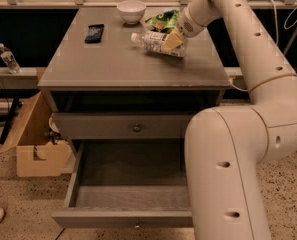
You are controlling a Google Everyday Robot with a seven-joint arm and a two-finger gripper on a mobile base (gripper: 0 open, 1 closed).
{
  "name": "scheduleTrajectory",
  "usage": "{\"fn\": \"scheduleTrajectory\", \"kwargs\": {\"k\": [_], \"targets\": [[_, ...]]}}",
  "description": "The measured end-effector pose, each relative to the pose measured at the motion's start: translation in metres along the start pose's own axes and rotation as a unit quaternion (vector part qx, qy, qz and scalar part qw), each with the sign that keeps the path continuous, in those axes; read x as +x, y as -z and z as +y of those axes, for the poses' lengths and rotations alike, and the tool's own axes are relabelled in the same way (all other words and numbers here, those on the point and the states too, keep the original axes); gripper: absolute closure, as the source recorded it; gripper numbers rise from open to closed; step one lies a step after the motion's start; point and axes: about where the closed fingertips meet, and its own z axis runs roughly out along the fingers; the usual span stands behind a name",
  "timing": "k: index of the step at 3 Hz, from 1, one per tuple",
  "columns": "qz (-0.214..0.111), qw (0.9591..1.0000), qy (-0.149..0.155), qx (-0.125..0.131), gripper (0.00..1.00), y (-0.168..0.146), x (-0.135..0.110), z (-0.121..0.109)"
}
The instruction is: Pick blue plastic bottle from middle drawer and place on counter
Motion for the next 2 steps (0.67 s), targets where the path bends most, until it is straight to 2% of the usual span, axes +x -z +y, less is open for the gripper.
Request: {"fn": "scheduleTrajectory", "kwargs": {"k": [1,2], "targets": [[0.0,1.0,-0.003,0.006,0.0,0.004,0.005,-0.006],[0.008,0.9998,0.0,0.021,0.0,0.03,0.02,-0.015]]}}
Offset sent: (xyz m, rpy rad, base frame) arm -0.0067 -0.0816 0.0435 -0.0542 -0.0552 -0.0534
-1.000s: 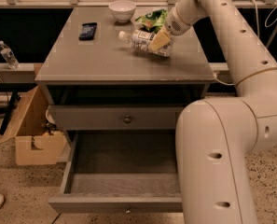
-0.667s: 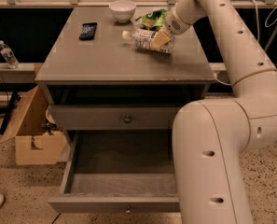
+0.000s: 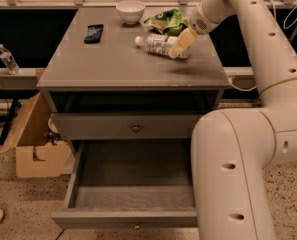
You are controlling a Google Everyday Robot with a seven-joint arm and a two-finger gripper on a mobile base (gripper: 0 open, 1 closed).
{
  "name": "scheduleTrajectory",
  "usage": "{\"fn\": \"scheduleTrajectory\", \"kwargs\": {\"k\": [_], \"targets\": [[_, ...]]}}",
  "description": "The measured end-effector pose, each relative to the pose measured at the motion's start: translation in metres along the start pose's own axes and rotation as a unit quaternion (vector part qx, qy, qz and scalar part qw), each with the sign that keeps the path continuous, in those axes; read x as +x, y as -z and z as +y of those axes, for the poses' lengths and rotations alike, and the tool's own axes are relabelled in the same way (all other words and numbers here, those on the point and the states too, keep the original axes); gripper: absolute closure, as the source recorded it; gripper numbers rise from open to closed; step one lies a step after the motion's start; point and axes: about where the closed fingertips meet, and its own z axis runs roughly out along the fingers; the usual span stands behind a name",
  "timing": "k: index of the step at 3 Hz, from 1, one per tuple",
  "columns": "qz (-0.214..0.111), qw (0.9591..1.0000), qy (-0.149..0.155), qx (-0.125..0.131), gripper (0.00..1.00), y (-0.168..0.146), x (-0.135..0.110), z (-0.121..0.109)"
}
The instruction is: Pick blue plastic bottle from middle drawer and place on counter
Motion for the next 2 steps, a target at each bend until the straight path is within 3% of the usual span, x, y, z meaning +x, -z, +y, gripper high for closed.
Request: {"fn": "scheduleTrajectory", "kwargs": {"k": [1,2], "targets": [[0.01,0.9996,0.006,0.027,0.0,0.0522,0.0246,-0.0132],[0.01,0.9996,0.005,0.028,0.0,0.0539,0.0256,-0.0138]]}}
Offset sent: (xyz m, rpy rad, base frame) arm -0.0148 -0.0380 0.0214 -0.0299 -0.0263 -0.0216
